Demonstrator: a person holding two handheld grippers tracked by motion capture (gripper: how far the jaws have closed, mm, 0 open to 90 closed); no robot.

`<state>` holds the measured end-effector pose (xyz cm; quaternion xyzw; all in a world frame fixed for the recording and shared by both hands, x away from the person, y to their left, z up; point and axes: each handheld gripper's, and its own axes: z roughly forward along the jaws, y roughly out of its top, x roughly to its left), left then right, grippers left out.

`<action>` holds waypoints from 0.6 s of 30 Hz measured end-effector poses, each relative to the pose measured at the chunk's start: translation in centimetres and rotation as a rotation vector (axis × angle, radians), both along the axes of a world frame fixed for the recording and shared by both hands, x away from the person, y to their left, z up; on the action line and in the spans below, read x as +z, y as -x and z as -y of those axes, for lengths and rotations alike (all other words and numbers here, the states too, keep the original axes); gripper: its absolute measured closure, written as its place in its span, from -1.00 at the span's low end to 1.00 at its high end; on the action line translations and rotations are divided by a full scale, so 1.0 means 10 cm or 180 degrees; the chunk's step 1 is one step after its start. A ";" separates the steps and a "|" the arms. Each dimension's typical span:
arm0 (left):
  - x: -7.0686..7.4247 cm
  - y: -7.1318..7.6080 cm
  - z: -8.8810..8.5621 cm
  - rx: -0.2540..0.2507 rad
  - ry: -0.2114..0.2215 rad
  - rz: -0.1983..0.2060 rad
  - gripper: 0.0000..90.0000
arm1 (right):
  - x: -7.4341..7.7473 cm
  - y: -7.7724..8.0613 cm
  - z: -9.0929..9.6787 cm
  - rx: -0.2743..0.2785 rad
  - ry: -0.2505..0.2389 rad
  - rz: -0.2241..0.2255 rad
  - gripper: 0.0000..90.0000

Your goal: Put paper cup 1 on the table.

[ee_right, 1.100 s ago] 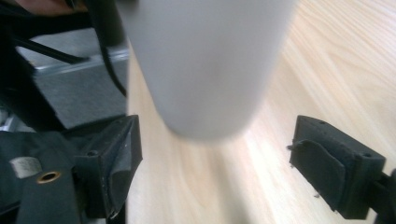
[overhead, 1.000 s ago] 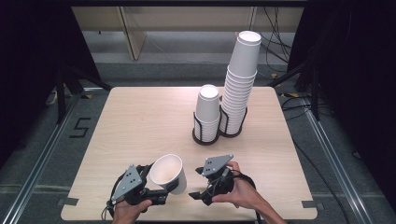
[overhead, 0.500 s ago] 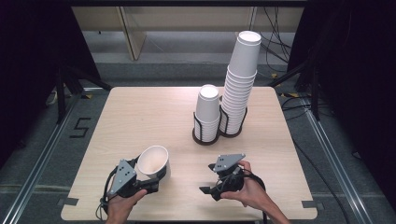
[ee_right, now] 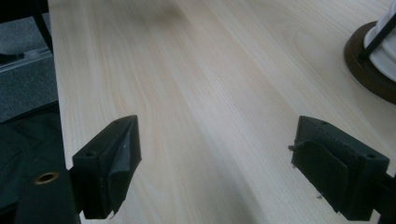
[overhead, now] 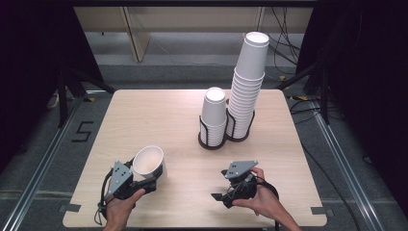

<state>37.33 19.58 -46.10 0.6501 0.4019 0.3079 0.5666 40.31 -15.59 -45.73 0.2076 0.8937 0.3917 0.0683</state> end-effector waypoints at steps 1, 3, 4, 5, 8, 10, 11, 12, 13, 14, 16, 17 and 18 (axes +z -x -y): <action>-0.01 -0.01 0.00 0.0008 0.0024 0.0017 -0.65 | 0.00 0.00 0.01 0.0003 0.0002 0.0008 -0.64; 0.00 -0.01 -0.01 0.0023 -0.0003 -0.0009 -0.65 | 0.00 0.00 0.02 -0.0009 0.0006 0.0000 -0.64; -0.01 -0.02 -0.01 0.0030 0.0010 -0.0008 -0.65 | 0.00 -0.01 0.03 0.0005 0.0006 0.0013 -0.64; -0.01 -0.02 -0.01 0.0038 0.0020 -0.0015 -0.65 | 0.00 -0.01 0.04 -0.0019 0.0009 0.0053 -0.64; -0.01 -0.04 -0.02 0.0045 0.0001 -0.0018 -0.65 | 0.00 -0.01 0.06 -0.0046 0.0014 0.0027 -0.64; 0.00 -0.06 -0.04 0.0069 0.0000 -0.0013 -0.65 | 0.01 -0.01 0.07 -0.0066 0.0021 0.0045 -0.63; 0.00 -0.08 -0.05 0.0083 -0.0002 -0.0019 -0.65 | 0.01 -0.02 0.07 -0.0055 0.0024 0.0069 -0.63; 0.00 -0.09 -0.07 0.0097 0.0018 -0.0018 -0.66 | 0.00 0.00 0.07 -0.0109 0.0015 0.0018 -0.63; 0.01 -0.11 -0.08 0.0106 0.0035 -0.0023 -0.65 | 0.00 0.00 0.07 -0.0110 -0.0006 0.0010 -0.63; 0.01 -0.12 -0.09 0.0121 0.0038 -0.0025 -0.66 | 0.00 -0.01 0.08 -0.0106 0.0011 0.0045 -0.63; 0.02 -0.16 -0.12 0.0140 0.0047 -0.0033 -0.65 | 0.00 -0.03 0.09 -0.0125 0.0012 0.0030 -0.63; 0.02 -0.17 -0.12 0.0153 0.0055 -0.0034 -0.66 | 0.01 -0.03 0.10 -0.0177 0.0000 0.0038 -0.63; 0.02 -0.21 -0.13 0.0159 0.0089 -0.0016 -0.66 | 0.01 -0.03 0.11 -0.0189 -0.0002 0.0030 -0.63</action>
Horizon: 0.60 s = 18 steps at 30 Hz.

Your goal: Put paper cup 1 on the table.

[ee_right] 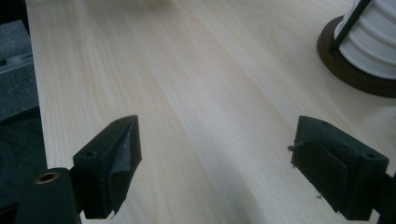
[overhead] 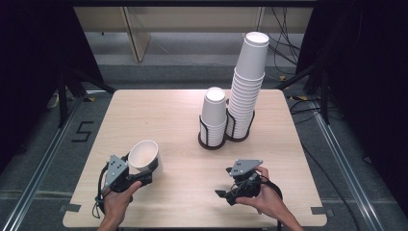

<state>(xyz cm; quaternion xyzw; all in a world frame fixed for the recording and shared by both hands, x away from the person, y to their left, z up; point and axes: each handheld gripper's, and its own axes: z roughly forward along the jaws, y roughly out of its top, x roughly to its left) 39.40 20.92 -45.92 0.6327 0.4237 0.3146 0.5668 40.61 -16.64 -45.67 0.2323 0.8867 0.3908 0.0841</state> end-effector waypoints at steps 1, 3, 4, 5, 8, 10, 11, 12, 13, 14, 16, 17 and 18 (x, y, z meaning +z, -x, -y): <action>0.01 -0.02 -0.01 0.0032 -0.0005 -0.0022 -0.65 | 0.00 0.00 0.01 0.0003 0.0005 -0.0019 -0.63; 0.01 -0.06 -0.03 0.0055 0.0001 -0.0034 -0.66 | -0.01 -0.02 0.01 0.0053 0.0025 0.0082 -0.63; 0.02 -0.09 -0.03 0.0078 0.0010 -0.0028 -0.65 | -0.01 -0.01 0.01 -0.0011 0.0012 0.0017 -0.63; 0.02 -0.12 -0.04 0.0086 -0.0015 -0.0035 -0.65 | -0.01 -0.01 0.01 0.0017 0.0024 0.0031 -0.63; 0.01 -0.21 -0.05 0.0134 -0.0103 0.0011 -0.66 | -0.01 -0.01 0.02 -0.0016 0.0004 0.0007 -0.62; -0.01 -0.29 -0.07 0.0155 -0.0121 0.0021 -0.66 | 0.00 0.00 0.03 -0.0030 0.0004 -0.0035 -0.62; -0.02 -0.32 -0.09 0.0177 -0.0115 0.0011 -0.66 | -0.01 -0.01 0.03 -0.0030 0.0008 -0.0020 -0.62; -0.02 -0.36 -0.10 0.0201 -0.0109 0.0029 -0.66 | -0.01 -0.01 0.03 -0.0038 0.0013 -0.0013 -0.62; -0.03 -0.39 -0.11 0.0226 -0.0124 0.0025 -0.66 | -0.01 -0.01 0.04 -0.0039 0.0006 -0.0005 -0.62; -0.03 -0.43 -0.12 0.0237 -0.0121 0.0028 -0.66 | -0.02 -0.01 0.04 -0.0034 0.0004 -0.0001 -0.62; -0.03 -0.52 -0.14 0.0273 -0.0101 0.0046 -0.66 | -0.02 -0.02 0.04 -0.0005 0.0005 0.0003 -0.62; -0.03 -0.56 -0.14 0.0290 -0.0101 0.0051 -0.66 | -0.02 -0.02 0.04 -0.0011 0.0006 -0.0006 -0.62; -0.04 -0.61 -0.15 0.0324 -0.0109 0.0057 -0.66 | -0.02 -0.02 0.05 -0.0015 0.0007 -0.0009 -0.62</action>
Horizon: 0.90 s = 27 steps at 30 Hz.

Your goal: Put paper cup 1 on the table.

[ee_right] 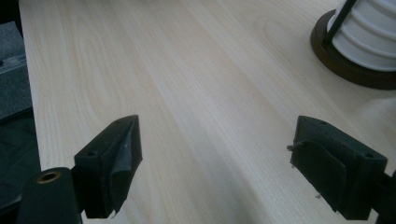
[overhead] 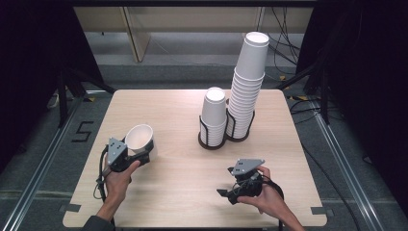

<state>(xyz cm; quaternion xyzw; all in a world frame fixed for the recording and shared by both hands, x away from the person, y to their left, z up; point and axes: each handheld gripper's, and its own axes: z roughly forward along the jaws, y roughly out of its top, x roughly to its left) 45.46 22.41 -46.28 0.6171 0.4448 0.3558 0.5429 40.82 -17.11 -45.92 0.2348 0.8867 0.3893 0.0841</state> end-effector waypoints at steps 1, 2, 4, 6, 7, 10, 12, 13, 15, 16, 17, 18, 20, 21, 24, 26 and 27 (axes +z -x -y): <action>-0.01 -0.05 0.00 0.0039 -0.0015 0.0009 -0.66 | 0.00 -0.01 0.01 -0.0001 0.0010 0.0042 -0.61; -0.01 -0.10 0.00 0.0075 -0.0047 0.0016 -0.66 | 0.00 0.00 0.01 -0.0032 -0.0001 -0.0007 -0.61; -0.03 -0.20 -0.01 0.0121 -0.0070 0.0017 -0.66 | 0.00 -0.02 0.02 0.0011 0.0001 0.0018 -0.61; -0.04 -0.29 -0.02 0.0179 -0.0039 0.0012 -0.66 | 0.00 0.00 0.02 -0.0037 -0.0008 -0.0016 -0.61; -0.04 -0.33 -0.03 0.0194 -0.0049 0.0008 -0.66 | 0.00 0.00 0.03 -0.0031 -0.0015 -0.0016 -0.61; -0.06 -0.45 -0.07 0.0257 -0.0002 0.0028 -0.66 | 0.00 0.00 0.03 -0.0042 0.0010 -0.0029 -0.61; -0.08 -0.51 -0.09 0.0292 0.0001 0.0004 -0.66 | -0.01 -0.01 0.04 -0.0049 0.0019 -0.0033 -0.61; -0.09 -0.54 -0.10 0.0302 -0.0032 0.0016 -0.66 | -0.02 0.00 0.03 -0.0062 0.0019 -0.0058 -0.61; -0.11 -0.60 -0.11 0.0312 -0.0081 0.0056 -0.67 | -0.03 -0.02 0.04 -0.0008 0.0037 0.0029 -0.61; -0.12 -0.63 -0.12 0.0323 -0.0071 0.0045 -0.67 | -0.03 -0.02 0.04 -0.0002 0.0039 0.0026 -0.61; -0.12 -0.66 -0.13 0.0338 -0.0048 0.0044 -0.67 | -0.03 -0.02 0.04 0.0004 0.0039 0.0026 -0.61; -0.13 -0.69 -0.14 0.0351 -0.0035 0.0060 -0.67 | -0.03 -0.02 0.04 0.0012 0.0044 0.0026 -0.61; -0.13 -0.75 -0.14 0.0375 -0.0036 0.0044 -0.67 | -0.03 -0.02 0.04 0.0005 0.0044 0.0006 -0.61; -0.13 -0.78 -0.15 0.0383 -0.0041 0.0034 -0.67 | -0.03 -0.02 0.04 -0.0009 0.0037 -0.0031 -0.61; -0.14 -0.85 -0.15 0.0415 -0.0030 0.0036 -0.68 | -0.04 -0.01 0.04 -0.0018 0.0028 -0.0052 -0.61; -0.15 -0.89 -0.15 0.0435 -0.0025 0.0035 -0.68 | -0.04 -0.02 0.04 -0.0011 0.0033 -0.0047 -0.61; -0.16 -0.91 -0.15 0.0442 -0.0012 0.0014 -0.69 | -0.04 -0.01 0.04 -0.0015 0.0033 -0.0063 -0.61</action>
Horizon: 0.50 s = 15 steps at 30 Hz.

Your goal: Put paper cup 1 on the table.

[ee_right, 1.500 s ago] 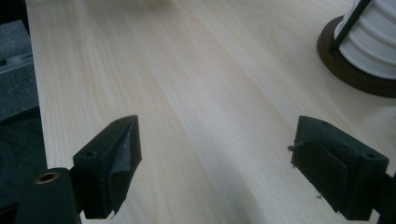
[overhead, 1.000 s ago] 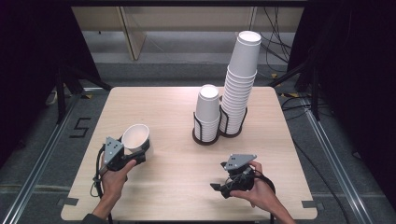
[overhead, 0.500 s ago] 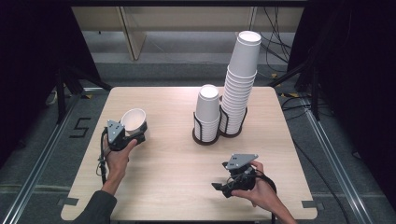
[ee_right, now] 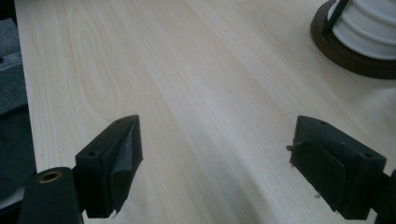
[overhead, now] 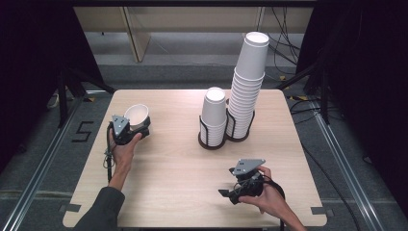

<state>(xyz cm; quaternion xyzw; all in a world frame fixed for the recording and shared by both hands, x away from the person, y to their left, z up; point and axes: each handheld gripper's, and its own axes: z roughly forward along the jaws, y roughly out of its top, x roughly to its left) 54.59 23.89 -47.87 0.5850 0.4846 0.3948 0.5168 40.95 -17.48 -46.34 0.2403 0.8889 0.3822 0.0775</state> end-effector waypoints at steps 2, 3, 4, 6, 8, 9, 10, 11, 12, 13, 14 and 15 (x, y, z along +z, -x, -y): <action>-0.02 -0.04 0.01 0.0025 -0.0086 -0.0026 -0.69 | 0.00 0.00 0.00 0.0020 0.0019 0.0011 -0.61; -0.03 -0.07 0.02 0.0029 -0.0098 -0.0029 -0.69 | 0.00 -0.01 0.00 0.0032 0.0017 0.0012 -0.61; -0.03 -0.09 0.02 0.0026 -0.0108 -0.0031 -0.69 | 0.00 -0.01 0.00 0.0035 0.0013 0.0013 -0.61; -0.03 -0.12 0.03 0.0042 -0.0145 -0.0019 -0.69 | 0.00 -0.01 0.00 0.0039 0.0006 0.0031 -0.61; -0.04 -0.14 0.05 0.0047 -0.0135 -0.0028 -0.69 | 0.00 0.00 0.00 0.0041 -0.0002 0.0028 -0.61; -0.04 -0.15 0.05 0.0048 -0.0156 -0.0035 -0.69 | 0.00 0.00 0.00 0.0044 -0.0002 0.0028 -0.61; -0.05 -0.17 0.07 0.0043 -0.0169 -0.0049 -0.69 | 0.00 0.00 0.00 0.0046 0.0000 0.0028 -0.61; -0.06 -0.18 0.07 0.0039 -0.0177 -0.0055 -0.69 | 0.00 0.00 0.00 0.0046 -0.0002 0.0027 -0.61; -0.07 -0.20 0.08 0.0052 -0.0183 -0.0065 -0.69 | 0.00 0.00 0.00 0.0046 -0.0001 0.0022 -0.61; -0.08 -0.21 0.09 0.0056 -0.0199 -0.0071 -0.69 | 0.00 0.00 0.01 0.0049 -0.0004 0.0025 -0.61; -0.08 -0.22 0.10 0.0060 -0.0197 -0.0075 -0.70 | 0.00 0.00 0.01 0.0043 -0.0005 0.0032 -0.61; -0.09 -0.22 0.10 0.0065 -0.0199 -0.0071 -0.70 | 0.00 0.00 0.01 0.0043 -0.0016 0.0045 -0.61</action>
